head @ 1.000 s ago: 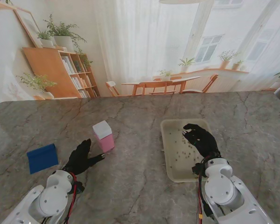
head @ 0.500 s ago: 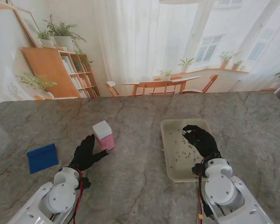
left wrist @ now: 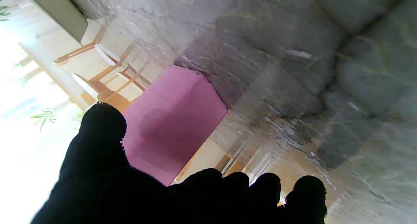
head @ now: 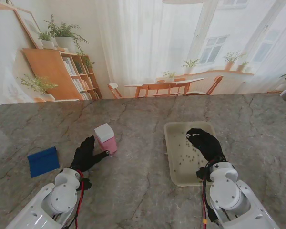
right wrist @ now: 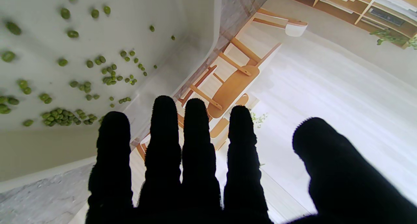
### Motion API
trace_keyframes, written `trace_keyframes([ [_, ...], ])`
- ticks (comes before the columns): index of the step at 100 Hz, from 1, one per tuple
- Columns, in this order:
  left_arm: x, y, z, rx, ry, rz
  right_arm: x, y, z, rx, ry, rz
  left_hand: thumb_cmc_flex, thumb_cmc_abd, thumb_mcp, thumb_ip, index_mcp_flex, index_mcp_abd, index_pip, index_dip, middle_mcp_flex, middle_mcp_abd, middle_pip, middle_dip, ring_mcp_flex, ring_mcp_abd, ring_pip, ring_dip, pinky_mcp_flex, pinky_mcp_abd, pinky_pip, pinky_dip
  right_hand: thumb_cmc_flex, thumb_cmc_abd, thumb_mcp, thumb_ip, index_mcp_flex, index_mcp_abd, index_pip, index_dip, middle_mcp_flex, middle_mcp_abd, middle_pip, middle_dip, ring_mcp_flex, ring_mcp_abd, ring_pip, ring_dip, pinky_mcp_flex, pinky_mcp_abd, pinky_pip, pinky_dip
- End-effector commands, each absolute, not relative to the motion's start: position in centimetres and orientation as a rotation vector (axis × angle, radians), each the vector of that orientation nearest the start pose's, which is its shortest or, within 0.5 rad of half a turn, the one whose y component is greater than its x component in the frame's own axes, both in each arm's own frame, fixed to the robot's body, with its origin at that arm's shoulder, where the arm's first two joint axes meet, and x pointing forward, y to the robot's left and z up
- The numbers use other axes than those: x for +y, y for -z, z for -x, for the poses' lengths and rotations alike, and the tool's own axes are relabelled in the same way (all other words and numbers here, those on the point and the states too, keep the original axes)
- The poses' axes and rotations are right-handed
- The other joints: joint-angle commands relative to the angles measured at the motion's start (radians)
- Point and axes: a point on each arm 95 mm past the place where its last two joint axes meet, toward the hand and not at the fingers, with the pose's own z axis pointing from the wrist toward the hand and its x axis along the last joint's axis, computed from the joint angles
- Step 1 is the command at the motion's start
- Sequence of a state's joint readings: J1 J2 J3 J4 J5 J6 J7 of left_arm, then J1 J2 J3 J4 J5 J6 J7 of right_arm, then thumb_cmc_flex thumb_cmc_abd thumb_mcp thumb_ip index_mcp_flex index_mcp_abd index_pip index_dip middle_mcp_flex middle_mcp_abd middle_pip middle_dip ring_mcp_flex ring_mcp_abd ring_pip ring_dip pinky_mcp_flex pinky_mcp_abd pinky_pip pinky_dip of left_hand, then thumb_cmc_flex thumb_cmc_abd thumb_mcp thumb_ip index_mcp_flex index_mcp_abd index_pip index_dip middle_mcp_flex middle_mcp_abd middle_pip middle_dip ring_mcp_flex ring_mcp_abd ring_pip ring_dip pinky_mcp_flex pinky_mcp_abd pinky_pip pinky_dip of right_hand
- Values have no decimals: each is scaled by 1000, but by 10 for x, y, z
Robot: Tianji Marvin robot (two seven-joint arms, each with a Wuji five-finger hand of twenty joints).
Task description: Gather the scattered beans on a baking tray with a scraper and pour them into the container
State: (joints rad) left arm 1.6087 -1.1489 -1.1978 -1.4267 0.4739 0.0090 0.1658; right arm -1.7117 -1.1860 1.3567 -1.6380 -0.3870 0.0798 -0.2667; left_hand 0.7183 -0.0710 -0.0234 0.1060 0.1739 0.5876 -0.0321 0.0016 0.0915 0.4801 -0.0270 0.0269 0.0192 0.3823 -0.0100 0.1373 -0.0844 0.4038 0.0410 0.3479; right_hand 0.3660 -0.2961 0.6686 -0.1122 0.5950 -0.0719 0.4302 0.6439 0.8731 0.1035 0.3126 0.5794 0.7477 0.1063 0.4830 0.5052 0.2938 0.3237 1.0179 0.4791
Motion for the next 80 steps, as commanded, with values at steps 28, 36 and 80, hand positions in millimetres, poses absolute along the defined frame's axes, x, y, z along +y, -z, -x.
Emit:
trace_keyframes([
  [28,16,398,-397,1084,1672,1836,-43,336,-375,713,-1728,-1822,-1,23,4,-118,-21,39,-21,-19,-27,-39,-7,6,-25,-23,3,17,-6,-44,-9,-15,3,26,-22,38,29,-3,5,17,13,2,31,22,18,2,22,24,5,13,23,21],
  [36,16,400,-400,1081,1674,1844,-43,336,-375,713,-1726,-1823,0,21,3,-119,-22,26,-21,-19,-26,-42,-4,11,-24,-26,5,22,-6,-47,-7,-13,3,27,-23,38,29,-3,4,17,14,2,32,23,17,2,23,24,6,14,24,21],
  [80,23,414,-412,1091,1685,1887,-43,337,-374,724,-1721,-1836,1,-12,5,-122,-28,-80,2,18,-15,-75,11,103,-16,-56,30,126,-13,-96,56,85,6,31,-29,39,44,0,10,19,29,4,41,29,30,4,36,29,11,16,30,23],
])
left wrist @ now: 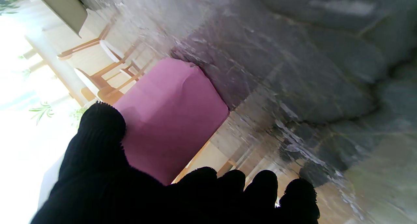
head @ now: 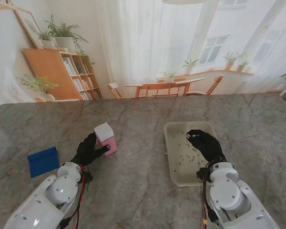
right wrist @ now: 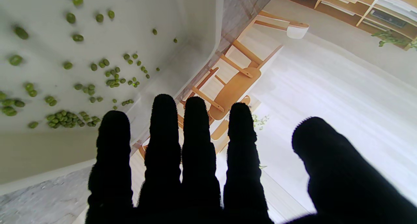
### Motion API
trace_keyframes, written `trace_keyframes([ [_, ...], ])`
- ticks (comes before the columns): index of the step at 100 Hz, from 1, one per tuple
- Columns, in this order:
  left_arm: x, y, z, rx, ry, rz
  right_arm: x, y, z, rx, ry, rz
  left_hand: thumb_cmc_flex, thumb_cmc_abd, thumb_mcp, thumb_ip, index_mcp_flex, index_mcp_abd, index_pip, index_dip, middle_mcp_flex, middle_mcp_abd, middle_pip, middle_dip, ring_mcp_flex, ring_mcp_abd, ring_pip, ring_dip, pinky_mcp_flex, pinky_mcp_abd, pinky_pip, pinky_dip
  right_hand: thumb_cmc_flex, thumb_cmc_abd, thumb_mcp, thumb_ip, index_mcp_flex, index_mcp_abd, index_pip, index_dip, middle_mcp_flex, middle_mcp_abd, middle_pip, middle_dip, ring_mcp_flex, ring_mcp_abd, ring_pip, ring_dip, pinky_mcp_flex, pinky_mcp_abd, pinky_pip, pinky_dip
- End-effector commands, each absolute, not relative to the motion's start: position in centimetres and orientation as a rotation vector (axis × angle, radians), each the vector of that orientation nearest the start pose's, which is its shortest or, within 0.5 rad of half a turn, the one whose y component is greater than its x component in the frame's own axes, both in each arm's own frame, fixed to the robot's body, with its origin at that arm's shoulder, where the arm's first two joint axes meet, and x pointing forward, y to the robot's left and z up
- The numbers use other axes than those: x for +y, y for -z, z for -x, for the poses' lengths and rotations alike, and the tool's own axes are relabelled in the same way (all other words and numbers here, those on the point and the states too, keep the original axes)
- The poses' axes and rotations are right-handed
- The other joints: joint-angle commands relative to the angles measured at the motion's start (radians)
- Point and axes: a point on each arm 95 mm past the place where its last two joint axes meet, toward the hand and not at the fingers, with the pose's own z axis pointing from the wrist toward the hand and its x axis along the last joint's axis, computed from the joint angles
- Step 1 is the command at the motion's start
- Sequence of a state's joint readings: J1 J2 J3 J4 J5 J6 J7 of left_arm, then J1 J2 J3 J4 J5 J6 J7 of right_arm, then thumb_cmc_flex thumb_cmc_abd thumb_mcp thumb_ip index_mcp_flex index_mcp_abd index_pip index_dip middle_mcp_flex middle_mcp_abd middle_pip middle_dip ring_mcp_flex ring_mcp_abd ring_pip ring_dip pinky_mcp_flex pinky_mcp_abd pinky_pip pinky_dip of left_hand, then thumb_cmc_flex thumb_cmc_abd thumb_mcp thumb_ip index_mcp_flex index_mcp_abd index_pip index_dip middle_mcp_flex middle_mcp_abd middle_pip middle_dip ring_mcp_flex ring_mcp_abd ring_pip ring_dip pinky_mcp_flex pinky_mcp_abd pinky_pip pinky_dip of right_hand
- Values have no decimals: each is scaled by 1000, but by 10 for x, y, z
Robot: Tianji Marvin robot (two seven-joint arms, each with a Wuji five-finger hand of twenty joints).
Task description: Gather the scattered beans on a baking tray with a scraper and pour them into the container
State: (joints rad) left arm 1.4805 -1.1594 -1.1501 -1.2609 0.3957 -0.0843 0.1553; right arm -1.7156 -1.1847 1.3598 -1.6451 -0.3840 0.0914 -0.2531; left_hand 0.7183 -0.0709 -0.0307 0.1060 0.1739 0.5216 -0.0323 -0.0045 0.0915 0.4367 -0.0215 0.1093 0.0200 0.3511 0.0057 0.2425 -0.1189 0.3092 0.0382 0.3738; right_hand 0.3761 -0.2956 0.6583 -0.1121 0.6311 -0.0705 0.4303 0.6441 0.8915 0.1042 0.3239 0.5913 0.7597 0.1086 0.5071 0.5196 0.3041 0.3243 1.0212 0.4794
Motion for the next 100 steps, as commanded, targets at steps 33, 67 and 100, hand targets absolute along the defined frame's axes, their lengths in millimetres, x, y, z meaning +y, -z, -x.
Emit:
trace_keyframes([
  [33,22,423,-413,1068,1764,1954,-44,337,-374,718,-1716,-1835,57,-54,23,-121,-31,-96,26,168,-3,-57,20,107,-6,-47,37,86,24,-48,78,135,-1,33,-20,39,12,2,12,19,14,3,34,20,22,2,18,17,3,17,31,24],
  [67,15,431,-413,1052,1811,1982,-47,337,-373,701,-1706,-1830,184,-84,28,-119,-77,-248,165,747,40,-113,92,279,47,-86,180,141,42,-88,315,177,0,34,-23,39,16,1,13,19,17,4,36,21,23,4,24,19,3,18,33,23],
  [100,8,434,-417,962,1850,1985,-51,336,-370,683,-1696,-1826,379,-76,25,-129,104,-396,471,1133,309,-283,190,383,301,-207,269,183,115,-181,759,181,0,35,-24,40,21,3,15,19,20,6,36,21,23,5,25,19,3,20,34,23],
])
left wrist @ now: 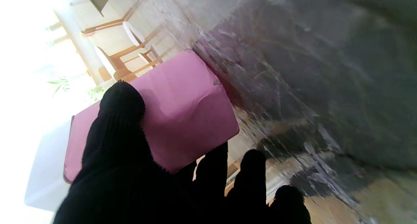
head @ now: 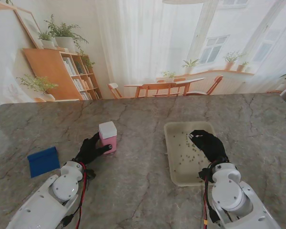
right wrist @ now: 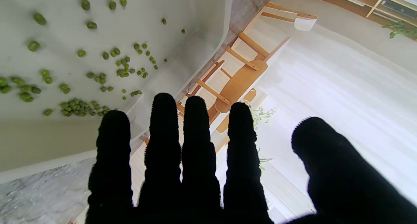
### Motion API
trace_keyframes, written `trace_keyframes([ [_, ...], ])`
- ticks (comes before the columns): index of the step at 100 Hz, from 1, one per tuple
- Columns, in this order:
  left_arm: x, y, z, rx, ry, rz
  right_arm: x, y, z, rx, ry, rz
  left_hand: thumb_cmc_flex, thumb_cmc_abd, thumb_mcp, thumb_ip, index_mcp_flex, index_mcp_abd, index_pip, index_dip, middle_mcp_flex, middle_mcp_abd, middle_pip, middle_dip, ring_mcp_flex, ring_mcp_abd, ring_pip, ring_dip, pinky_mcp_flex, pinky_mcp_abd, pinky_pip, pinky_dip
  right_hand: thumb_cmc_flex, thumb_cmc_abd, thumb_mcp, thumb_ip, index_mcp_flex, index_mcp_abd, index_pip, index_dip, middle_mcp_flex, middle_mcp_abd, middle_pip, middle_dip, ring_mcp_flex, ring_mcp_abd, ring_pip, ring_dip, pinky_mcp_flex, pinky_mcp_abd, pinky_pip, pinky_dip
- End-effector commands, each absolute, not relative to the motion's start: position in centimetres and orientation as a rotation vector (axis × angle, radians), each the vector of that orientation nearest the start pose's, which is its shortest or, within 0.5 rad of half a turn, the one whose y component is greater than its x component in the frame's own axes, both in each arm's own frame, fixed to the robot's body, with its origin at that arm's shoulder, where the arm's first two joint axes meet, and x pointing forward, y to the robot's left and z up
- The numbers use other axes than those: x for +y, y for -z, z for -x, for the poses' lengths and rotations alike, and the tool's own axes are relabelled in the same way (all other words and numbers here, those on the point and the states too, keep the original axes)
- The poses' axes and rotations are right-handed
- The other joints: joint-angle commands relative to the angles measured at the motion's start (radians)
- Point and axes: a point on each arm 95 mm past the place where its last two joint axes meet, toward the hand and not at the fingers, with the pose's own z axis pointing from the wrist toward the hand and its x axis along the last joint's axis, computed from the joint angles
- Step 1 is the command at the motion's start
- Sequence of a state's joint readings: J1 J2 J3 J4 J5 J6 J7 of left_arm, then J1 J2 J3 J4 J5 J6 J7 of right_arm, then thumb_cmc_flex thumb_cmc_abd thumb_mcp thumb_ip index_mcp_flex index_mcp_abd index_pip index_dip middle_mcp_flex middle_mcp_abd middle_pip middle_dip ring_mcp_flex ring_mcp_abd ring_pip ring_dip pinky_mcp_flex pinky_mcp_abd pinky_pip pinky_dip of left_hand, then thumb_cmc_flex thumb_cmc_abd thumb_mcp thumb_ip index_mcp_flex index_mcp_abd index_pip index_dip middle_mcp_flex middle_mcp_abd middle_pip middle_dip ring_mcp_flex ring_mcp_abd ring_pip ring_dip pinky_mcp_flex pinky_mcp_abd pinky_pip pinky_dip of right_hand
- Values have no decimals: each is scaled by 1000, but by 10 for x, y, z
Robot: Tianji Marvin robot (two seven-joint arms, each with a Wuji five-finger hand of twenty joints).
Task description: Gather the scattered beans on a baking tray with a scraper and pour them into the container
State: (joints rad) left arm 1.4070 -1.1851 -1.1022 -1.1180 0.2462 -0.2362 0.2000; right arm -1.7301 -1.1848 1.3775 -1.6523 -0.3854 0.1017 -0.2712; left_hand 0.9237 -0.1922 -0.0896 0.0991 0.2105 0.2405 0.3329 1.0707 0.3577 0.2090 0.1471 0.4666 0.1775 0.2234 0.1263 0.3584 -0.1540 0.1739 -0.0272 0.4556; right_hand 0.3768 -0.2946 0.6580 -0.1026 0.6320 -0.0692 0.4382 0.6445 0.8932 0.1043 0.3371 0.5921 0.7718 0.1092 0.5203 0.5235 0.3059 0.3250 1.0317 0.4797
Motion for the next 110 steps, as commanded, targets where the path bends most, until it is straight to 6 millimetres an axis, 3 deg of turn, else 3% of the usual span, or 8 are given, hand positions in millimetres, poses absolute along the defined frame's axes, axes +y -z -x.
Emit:
trace_keyframes([
  [1,8,434,-417,958,1851,1985,-51,336,-370,683,-1696,-1826,178,46,83,-123,68,-118,123,67,51,-61,26,30,152,-82,151,69,156,-49,831,99,-1,35,-24,30,21,2,7,19,18,7,23,20,10,4,12,15,2,19,24,23],
  [11,7,435,-418,917,1865,1987,-51,336,-369,681,-1695,-1824,241,4,84,-136,70,-133,286,199,135,-107,66,58,240,-111,177,90,226,-76,884,112,0,35,-25,30,22,0,8,19,19,7,23,20,10,5,12,15,1,19,23,23],
  [26,5,433,-419,843,1893,1979,-52,336,-369,683,-1695,-1825,320,-31,84,-142,71,-146,509,143,260,-164,134,79,380,-140,211,127,342,-107,940,147,-1,36,-27,30,26,3,9,19,20,7,23,20,12,5,13,15,2,20,24,23],
  [34,4,430,-419,804,1914,1967,-52,336,-369,683,-1697,-1825,346,-21,78,-144,75,-152,582,99,296,-174,142,213,418,-144,214,140,369,-109,950,161,0,36,-27,30,26,1,9,19,20,7,23,20,12,6,13,15,1,21,24,23],
  [49,1,418,-420,745,1972,1921,-52,336,-370,683,-1702,-1821,352,-14,78,-145,88,-152,598,93,326,-181,145,243,442,-146,215,141,385,-108,956,164,0,37,-27,31,25,2,8,19,19,8,22,20,12,4,13,15,1,21,24,23],
  [76,-11,378,-421,658,2134,1765,-48,335,-371,674,-1730,-1790,348,-3,75,-146,98,-150,607,79,378,-173,136,264,489,-136,223,150,417,-86,973,176,2,34,-24,31,16,4,5,18,14,6,22,20,8,2,12,15,1,19,24,23],
  [92,-24,355,-427,640,2240,1696,-36,327,-374,667,-1791,-1740,335,-4,74,-144,139,-153,595,72,458,-164,113,321,544,-117,254,201,450,-45,1020,245,1,25,-16,31,-3,6,-3,16,-8,5,15,18,-10,-2,5,12,-7,15,22,22],
  [110,-38,341,-439,752,2327,1654,-15,308,-380,731,-1885,-1604,327,3,71,-149,181,-129,557,54,521,-153,117,337,594,-101,277,228,478,-22,1049,283,-13,16,1,30,-60,5,-23,12,-74,-9,-7,8,-47,-14,-9,5,-24,5,14,20],
])
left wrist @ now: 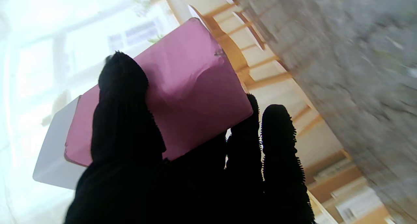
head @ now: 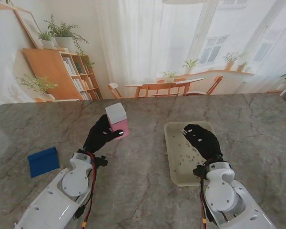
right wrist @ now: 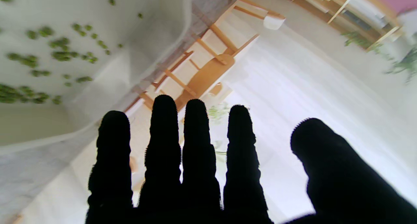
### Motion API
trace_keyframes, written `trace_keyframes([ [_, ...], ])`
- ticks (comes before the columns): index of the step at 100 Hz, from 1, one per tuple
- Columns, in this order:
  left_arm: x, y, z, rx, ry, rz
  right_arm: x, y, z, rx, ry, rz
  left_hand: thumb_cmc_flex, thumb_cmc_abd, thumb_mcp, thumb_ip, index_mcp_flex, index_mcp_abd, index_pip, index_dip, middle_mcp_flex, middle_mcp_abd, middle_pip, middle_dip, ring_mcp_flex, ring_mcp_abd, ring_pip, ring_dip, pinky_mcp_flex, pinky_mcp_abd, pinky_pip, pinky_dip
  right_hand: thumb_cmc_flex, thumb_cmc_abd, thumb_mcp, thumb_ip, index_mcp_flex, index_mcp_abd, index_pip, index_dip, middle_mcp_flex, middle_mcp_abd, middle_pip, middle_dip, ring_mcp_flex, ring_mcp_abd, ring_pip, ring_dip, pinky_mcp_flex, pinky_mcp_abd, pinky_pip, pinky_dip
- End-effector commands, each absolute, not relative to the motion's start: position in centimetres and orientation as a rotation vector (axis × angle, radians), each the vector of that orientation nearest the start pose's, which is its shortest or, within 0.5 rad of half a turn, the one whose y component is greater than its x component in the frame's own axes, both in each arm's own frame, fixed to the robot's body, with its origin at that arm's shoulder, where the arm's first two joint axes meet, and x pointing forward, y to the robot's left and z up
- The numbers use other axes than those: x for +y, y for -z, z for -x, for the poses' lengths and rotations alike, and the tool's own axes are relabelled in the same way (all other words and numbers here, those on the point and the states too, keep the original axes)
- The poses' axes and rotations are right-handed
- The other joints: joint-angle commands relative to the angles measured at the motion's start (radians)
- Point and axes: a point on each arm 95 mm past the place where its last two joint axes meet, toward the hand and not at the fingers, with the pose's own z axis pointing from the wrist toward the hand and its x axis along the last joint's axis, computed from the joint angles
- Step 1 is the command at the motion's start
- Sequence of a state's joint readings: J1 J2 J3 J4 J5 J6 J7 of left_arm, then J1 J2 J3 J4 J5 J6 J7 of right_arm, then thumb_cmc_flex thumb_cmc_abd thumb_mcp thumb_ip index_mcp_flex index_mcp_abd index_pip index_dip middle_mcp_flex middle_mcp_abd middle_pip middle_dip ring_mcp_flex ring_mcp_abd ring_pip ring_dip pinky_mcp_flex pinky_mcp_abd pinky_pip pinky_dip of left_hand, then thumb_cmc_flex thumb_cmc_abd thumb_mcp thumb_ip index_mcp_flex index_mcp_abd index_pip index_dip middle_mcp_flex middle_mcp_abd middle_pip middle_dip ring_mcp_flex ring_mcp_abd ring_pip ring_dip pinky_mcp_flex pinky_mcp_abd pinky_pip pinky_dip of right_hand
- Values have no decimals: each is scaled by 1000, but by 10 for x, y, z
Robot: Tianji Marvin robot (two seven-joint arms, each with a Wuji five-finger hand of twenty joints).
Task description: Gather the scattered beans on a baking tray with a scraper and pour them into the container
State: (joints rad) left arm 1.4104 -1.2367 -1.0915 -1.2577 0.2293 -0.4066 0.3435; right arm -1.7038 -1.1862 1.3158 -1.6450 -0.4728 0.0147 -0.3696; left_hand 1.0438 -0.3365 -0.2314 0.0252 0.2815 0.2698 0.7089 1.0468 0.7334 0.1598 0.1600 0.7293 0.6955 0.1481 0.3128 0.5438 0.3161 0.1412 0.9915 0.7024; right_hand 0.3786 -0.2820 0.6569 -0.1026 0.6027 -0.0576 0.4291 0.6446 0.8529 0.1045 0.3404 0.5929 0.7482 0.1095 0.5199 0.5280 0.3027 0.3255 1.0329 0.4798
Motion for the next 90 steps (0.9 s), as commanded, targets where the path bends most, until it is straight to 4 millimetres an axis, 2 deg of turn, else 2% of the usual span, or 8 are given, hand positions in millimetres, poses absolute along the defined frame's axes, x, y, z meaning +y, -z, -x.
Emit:
trace_keyframes([
  [1,-39,341,-440,760,2330,1654,-14,307,-380,737,-1891,-1596,208,148,212,-75,115,-158,171,84,147,-104,100,76,77,-24,90,50,6,12,31,45,-15,3,2,30,-34,-7,-15,12,-37,-10,-12,6,-25,-14,-10,0,-21,4,12,20],
  [18,-48,342,-449,855,2364,1661,5,283,-389,852,-1984,-1488,211,144,212,-75,144,-151,148,82,179,-97,104,86,98,-12,100,65,17,29,39,70,-33,7,5,26,-99,19,-49,1,-120,-14,-46,-15,-81,-10,-40,-16,-57,-10,-10,12],
  [36,-55,346,-455,942,2377,1638,24,264,-397,997,-2031,-1346,215,139,213,-74,162,-149,133,78,200,-98,106,94,112,-10,111,73,26,34,45,84,-72,29,-25,22,-184,69,-117,-19,-220,6,-91,-56,-165,5,-101,-53,-118,-34,-64,-7],
  [52,-60,347,-459,1091,2383,1551,33,253,-401,1108,-2048,-1245,214,134,212,-73,185,-165,115,65,228,-111,106,103,136,-18,121,79,49,35,50,93,-118,42,-74,20,-254,110,-167,-25,-305,39,-131,-85,-248,27,-158,-87,-174,-49,-113,-26],
  [73,-68,350,-464,1224,2392,1459,41,251,-406,1299,-2044,-1180,213,133,212,-74,207,-182,98,37,252,-128,111,112,156,-26,128,83,67,32,54,98,-186,30,-89,14,-344,169,-246,-39,-398,84,-181,-121,-339,50,-231,-132,-220,-73,-176,-55],
  [90,-70,351,-465,1254,2389,1438,44,247,-414,1452,-2004,-1116,211,130,211,-75,211,-191,101,28,255,-134,109,117,158,-32,128,85,69,29,52,98,-242,-4,-58,4,-472,228,-310,-19,-545,156,-222,-144,-468,93,-295,-177,-288,-89,-230,-91],
])
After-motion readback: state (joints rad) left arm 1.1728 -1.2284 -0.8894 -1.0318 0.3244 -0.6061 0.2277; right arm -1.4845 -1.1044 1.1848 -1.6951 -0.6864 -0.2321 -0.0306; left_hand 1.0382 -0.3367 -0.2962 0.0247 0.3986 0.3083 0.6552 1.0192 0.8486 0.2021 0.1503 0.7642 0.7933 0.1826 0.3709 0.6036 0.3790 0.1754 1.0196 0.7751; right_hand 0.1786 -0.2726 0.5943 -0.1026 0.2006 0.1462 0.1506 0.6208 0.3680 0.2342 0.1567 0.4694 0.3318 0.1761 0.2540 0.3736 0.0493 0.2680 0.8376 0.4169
